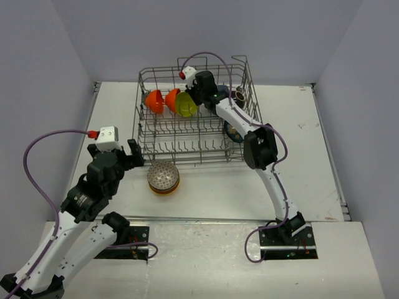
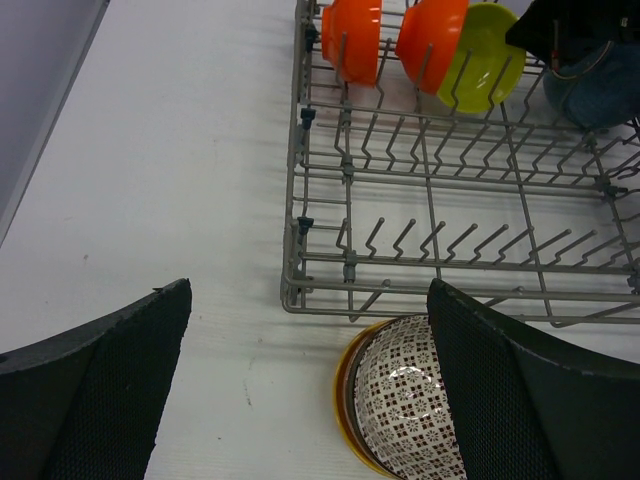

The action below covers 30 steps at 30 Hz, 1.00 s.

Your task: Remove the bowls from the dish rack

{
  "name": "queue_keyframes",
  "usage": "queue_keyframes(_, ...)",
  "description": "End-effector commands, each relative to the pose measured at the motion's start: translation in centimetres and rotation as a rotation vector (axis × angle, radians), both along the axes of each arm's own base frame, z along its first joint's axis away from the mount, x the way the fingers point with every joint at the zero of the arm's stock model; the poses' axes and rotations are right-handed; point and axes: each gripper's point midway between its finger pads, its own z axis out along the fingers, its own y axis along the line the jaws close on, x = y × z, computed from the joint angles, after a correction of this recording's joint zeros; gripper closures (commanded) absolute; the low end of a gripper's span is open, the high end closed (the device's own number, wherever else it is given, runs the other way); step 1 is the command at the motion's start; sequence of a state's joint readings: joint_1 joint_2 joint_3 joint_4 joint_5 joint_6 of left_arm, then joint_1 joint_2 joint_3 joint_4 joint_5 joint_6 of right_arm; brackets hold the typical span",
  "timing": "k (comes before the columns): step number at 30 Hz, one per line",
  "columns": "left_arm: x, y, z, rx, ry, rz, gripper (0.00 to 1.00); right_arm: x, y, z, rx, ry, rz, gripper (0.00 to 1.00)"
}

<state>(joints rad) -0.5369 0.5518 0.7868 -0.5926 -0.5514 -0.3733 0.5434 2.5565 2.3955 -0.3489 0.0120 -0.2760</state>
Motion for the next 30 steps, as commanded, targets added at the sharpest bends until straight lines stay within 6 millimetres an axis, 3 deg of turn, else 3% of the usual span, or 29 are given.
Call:
queue_keyframes(1,0.1,0.3,0.2,0.015,-0.019,0.010,0.00,-0.2,-0.2,0.6,-0.030,-0.036,-0.010,1.00)
queue_keyframes(8,0.2,0.3,0.1,0.016,-0.018,0.010,0.00,0.4,-1.2,1.4,-0.027,-0.099,-0.093,1.00)
queue_keyframes(19,0.3,0.2,0.0,0.021,-0.010,0.010,0.00,0.2,-3.0,7.1,0.020,-0.204,-0.184,1.00)
queue_keyframes(25,0.4,0.2,0.0,0.020,-0.011,0.010,0.00,0.1,-3.8,7.9,0.006,-0.220,-0.214,1.00)
queue_keyframes(30,0.4,0.2,0.0,0.020,-0.011,0.009,0.00,-0.2,-4.2,9.7,0.038,-0.248,-0.238,1.00)
